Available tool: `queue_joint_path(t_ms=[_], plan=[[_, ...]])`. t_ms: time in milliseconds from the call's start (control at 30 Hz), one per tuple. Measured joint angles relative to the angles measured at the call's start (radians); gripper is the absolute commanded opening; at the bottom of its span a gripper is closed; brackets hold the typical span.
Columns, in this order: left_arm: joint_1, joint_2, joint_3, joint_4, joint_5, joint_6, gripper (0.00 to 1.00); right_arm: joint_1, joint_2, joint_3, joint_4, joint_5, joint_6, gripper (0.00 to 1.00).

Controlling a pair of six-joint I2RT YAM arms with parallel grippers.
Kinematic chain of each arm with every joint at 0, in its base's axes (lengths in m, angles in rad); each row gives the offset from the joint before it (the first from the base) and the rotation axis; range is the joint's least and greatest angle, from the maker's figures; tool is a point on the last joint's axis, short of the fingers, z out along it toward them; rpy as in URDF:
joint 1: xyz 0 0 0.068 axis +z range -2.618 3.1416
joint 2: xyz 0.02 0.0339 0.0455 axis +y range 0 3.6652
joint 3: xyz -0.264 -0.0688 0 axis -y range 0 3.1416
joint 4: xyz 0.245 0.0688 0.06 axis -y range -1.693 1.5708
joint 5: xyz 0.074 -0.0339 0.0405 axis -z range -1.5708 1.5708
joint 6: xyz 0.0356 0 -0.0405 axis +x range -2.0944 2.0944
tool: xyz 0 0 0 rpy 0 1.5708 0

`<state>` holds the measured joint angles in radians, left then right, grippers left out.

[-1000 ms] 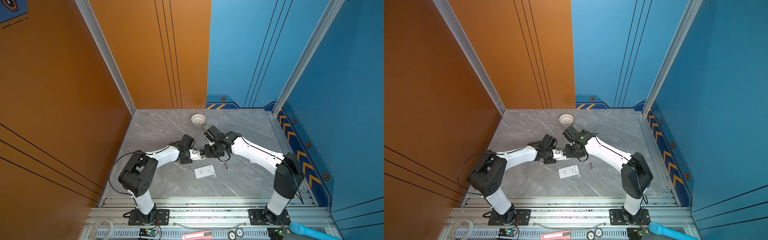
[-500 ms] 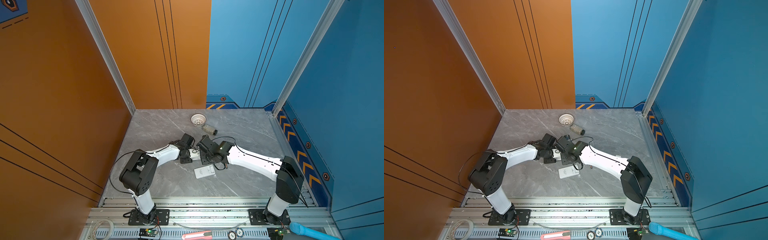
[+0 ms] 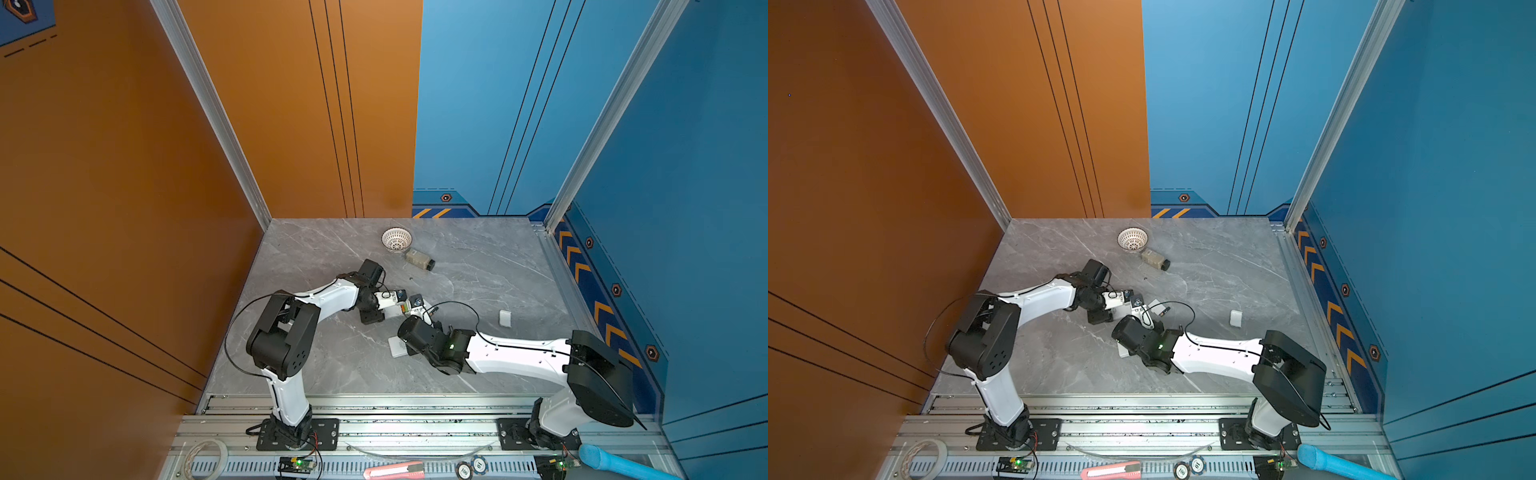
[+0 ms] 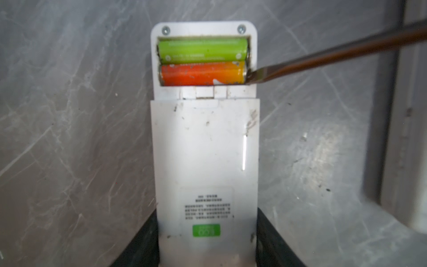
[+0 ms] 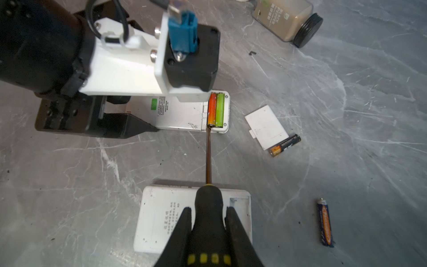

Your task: Unload the batteries from the remote control

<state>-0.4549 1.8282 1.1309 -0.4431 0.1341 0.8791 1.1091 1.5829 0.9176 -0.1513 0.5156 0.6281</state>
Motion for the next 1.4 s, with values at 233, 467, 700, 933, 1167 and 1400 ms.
queue_joint_path(t_ms=[233,467,700,933,1167,1400], plan=[[0.032,0.005,0.013,-0.003,0.037,-0.030,0.00,0.026,0.036,-0.091,0.217,0.093,-0.028,0.00],[0.059,0.005,0.029,-0.003,0.057,-0.052,0.00,0.020,0.089,-0.115,0.371,0.131,-0.095,0.00],[0.049,0.035,0.055,-0.065,0.127,-0.054,0.00,0.003,0.112,-0.113,0.457,0.145,-0.154,0.00],[0.022,0.057,0.068,-0.152,0.208,-0.050,0.00,-0.034,0.111,-0.113,0.520,0.175,-0.183,0.00],[0.025,0.060,0.072,-0.156,0.217,-0.051,0.00,-0.068,-0.014,-0.125,0.373,0.074,-0.171,0.00],[0.009,0.030,0.021,-0.095,0.183,-0.050,0.00,-0.279,-0.156,-0.072,0.075,-0.272,-0.123,0.00]])
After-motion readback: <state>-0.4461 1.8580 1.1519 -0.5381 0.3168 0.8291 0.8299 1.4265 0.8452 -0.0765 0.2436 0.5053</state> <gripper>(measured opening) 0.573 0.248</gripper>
